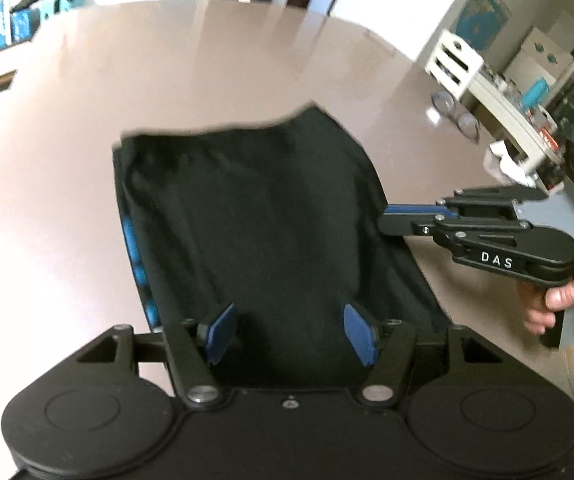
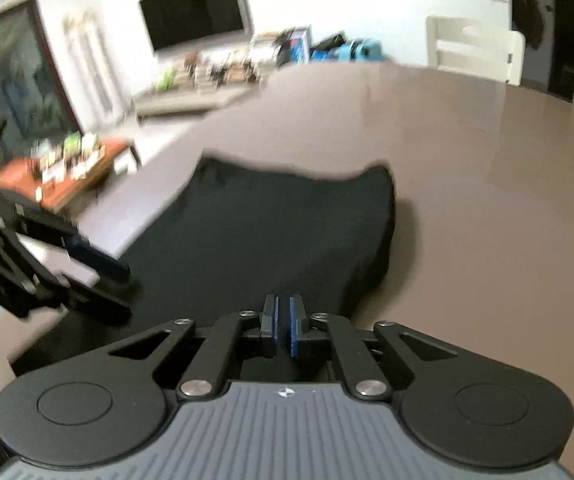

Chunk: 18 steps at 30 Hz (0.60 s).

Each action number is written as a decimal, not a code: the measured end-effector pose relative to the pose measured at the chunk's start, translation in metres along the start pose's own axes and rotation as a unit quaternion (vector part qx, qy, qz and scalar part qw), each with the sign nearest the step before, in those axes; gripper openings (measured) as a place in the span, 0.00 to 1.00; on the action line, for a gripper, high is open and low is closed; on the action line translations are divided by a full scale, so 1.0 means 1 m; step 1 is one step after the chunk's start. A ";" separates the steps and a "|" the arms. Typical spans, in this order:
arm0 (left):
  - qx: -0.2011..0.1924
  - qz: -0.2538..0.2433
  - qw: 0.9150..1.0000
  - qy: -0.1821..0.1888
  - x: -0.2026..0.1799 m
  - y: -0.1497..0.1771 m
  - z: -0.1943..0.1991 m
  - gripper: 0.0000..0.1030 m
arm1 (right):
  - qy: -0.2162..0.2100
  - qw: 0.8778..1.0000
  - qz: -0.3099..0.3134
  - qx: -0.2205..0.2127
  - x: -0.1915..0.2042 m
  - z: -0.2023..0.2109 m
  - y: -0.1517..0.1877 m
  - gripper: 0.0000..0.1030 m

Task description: Fold clothes

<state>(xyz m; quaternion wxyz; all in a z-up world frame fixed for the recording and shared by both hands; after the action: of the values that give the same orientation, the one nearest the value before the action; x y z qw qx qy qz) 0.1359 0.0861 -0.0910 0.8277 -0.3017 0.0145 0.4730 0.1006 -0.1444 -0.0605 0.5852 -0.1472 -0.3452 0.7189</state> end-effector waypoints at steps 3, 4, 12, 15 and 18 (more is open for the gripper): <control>-0.014 0.015 1.000 -0.014 0.006 -0.014 -0.007 0.59 | 0.026 1.000 0.003 -0.006 -0.001 -0.019 -0.013 0.07; -0.013 0.018 1.000 -0.016 0.007 -0.015 -0.010 0.59 | 0.032 0.999 0.004 -0.007 -0.001 -0.025 -0.016 0.06; 0.006 0.013 0.999 -0.028 0.014 -0.007 -0.016 0.59 | 0.039 0.999 0.011 0.016 -0.004 -0.043 -0.004 0.05; -0.009 0.018 0.999 -0.033 0.016 -0.015 -0.014 0.61 | 0.041 0.999 0.002 0.005 -0.001 -0.042 -0.014 0.06; -0.018 0.033 0.999 -0.039 0.022 -0.023 -0.017 0.61 | 0.051 0.999 0.002 -0.009 0.002 -0.048 -0.028 0.06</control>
<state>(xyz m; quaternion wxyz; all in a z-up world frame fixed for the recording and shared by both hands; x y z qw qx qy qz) 0.1707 0.0852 -0.1007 0.8061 -0.2968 -0.0166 0.5118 0.1508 -0.1247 -0.0759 0.5991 -0.1900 -0.3211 0.7084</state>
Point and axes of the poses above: each gripper's, at about its wrist camera, not at the fingertips, and z roughly against the way its jaws point, x to its left, y to its underside, the point moved 4 cm from there along -z, roughly the way its jaws point, and after that the axes turned 3 degrees about x, right-handed, at the moved point
